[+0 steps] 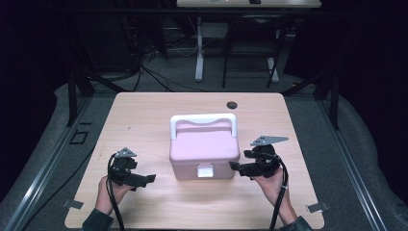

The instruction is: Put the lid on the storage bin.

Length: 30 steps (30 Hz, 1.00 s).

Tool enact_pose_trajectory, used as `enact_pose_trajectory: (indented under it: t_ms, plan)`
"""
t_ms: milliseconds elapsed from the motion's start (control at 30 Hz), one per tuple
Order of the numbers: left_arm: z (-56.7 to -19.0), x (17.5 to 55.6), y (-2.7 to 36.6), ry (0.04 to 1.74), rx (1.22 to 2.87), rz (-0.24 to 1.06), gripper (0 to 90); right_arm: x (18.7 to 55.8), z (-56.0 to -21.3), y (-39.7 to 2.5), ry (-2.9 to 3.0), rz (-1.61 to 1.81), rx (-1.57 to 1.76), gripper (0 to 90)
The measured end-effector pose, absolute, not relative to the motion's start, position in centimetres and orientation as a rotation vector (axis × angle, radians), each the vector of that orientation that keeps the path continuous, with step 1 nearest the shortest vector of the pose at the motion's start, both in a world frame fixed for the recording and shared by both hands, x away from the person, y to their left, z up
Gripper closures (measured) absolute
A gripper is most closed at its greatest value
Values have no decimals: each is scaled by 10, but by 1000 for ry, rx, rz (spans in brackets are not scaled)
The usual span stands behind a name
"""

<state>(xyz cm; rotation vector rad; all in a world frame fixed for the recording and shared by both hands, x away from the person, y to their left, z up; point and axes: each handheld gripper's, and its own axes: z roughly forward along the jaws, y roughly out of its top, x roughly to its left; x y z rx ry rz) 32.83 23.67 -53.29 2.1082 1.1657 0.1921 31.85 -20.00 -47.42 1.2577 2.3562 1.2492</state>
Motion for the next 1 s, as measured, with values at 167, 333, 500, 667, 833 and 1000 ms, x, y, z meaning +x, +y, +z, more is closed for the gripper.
enact_pose_trajectory:
  t_ms: [167, 333, 500, 667, 833, 1000]
  plan:
    - [-531, 326, 238, 1177, 2122, 227, 3, 315, -476, -204, 2375, 1215, 1242, 148]
    - [-524, 324, 244, 1174, 2139, 292, 2, 309, -477, -214, 2384, 1157, 1220, 65]
    - [-520, 322, 252, 1186, 2127, 322, 2, 303, -480, -227, 2370, 1101, 1247, 0]
    - [-523, 318, 262, 1206, 2133, 404, 2, 299, -489, -243, 2344, 1033, 1270, 0]
    - [-537, 313, 276, 1248, 2125, 436, 3, 290, -510, -271, 2255, 1026, 1355, 0]
    - [-556, 311, 284, 1288, 2114, 448, 3, 284, -533, -300, 2173, 1020, 1436, 0]
